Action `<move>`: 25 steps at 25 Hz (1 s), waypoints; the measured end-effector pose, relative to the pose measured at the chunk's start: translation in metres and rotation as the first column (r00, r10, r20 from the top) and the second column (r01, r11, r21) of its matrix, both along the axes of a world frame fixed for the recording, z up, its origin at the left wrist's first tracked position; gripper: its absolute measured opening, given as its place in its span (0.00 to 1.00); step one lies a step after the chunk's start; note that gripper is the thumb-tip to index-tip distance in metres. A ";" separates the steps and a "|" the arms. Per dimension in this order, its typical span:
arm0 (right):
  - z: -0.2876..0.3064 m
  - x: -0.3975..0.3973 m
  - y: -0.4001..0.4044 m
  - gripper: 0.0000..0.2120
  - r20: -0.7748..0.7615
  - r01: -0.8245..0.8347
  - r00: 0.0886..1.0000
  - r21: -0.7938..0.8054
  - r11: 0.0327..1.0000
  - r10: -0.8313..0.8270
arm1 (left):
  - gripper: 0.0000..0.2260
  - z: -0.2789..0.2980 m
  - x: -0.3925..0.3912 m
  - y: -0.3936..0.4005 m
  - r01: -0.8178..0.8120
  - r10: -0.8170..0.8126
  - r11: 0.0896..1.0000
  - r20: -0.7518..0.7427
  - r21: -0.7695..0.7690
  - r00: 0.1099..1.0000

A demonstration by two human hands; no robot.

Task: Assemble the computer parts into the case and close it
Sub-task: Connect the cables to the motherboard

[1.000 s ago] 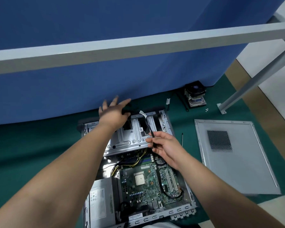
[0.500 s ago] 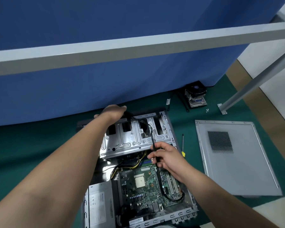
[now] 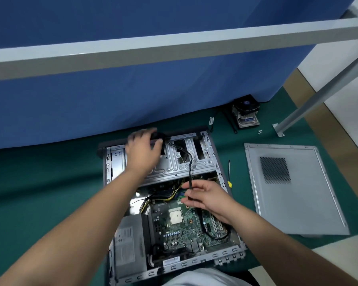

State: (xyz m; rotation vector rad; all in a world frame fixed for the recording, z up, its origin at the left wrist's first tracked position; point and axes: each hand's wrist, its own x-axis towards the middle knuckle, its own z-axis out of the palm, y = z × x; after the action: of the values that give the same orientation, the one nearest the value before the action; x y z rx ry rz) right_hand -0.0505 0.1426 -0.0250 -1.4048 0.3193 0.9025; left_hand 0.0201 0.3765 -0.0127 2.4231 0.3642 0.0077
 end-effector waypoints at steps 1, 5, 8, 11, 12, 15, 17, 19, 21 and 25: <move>0.001 -0.001 0.001 0.11 0.016 -0.009 1.000 -0.017 1.000 0.010 | 0.13 -0.002 -0.023 -0.005 0.033 -0.026 0.996 0.087 -0.083 0.996; 0.001 -0.010 0.005 0.11 0.088 -0.083 0.992 -0.116 0.990 0.094 | 0.03 0.001 -0.092 -0.032 0.037 -0.102 0.855 -0.100 -0.517 0.990; -0.003 -0.020 0.011 0.09 0.101 -0.117 0.986 -0.149 0.982 0.132 | 0.06 0.003 -0.104 -0.042 -0.022 -0.176 0.790 -0.261 -0.613 0.949; -0.007 -0.028 0.014 0.11 0.085 -0.116 0.988 -0.143 0.983 0.129 | 0.08 0.006 -0.102 -0.049 -0.059 -0.182 0.757 -0.297 -0.651 0.937; -0.008 -0.029 0.014 0.11 0.094 -0.122 0.986 -0.146 0.982 0.136 | 0.08 0.005 -0.101 -0.051 -0.073 -0.178 0.757 -0.312 -0.649 0.933; -0.006 -0.035 0.014 0.07 0.143 -0.141 0.975 -0.194 0.971 0.170 | 0.05 0.004 -0.098 -0.055 -0.132 -0.141 0.767 -0.365 -0.628 0.920; -0.004 -0.038 0.017 0.05 0.168 -0.072 0.980 -0.225 0.972 0.111 | 0.04 0.004 -0.097 -0.056 -0.146 -0.128 0.770 -0.375 -0.621 0.918; -0.003 -0.040 0.019 0.07 0.182 0.014 0.983 -0.247 0.969 0.033 | 0.06 0.004 -0.096 -0.056 -0.135 -0.114 0.791 -0.361 -0.597 0.925; -0.001 -0.042 0.021 0.09 0.190 0.041 0.982 -0.253 0.967 0.008 | 0.07 0.005 -0.095 -0.055 -0.107 -0.097 0.829 -0.330 -0.548 0.939; -0.003 -0.045 0.026 0.07 0.190 0.088 0.981 -0.242 0.966 -0.042 | 0.06 0.005 -0.098 -0.054 -0.086 -0.059 0.869 -0.274 -0.487 0.960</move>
State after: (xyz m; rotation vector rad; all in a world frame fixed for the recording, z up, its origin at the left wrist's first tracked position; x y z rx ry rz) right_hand -0.0954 0.1683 -0.0275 -1.6873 0.3454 0.6886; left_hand -0.0780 0.3228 -0.0078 1.9061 0.4488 -0.3846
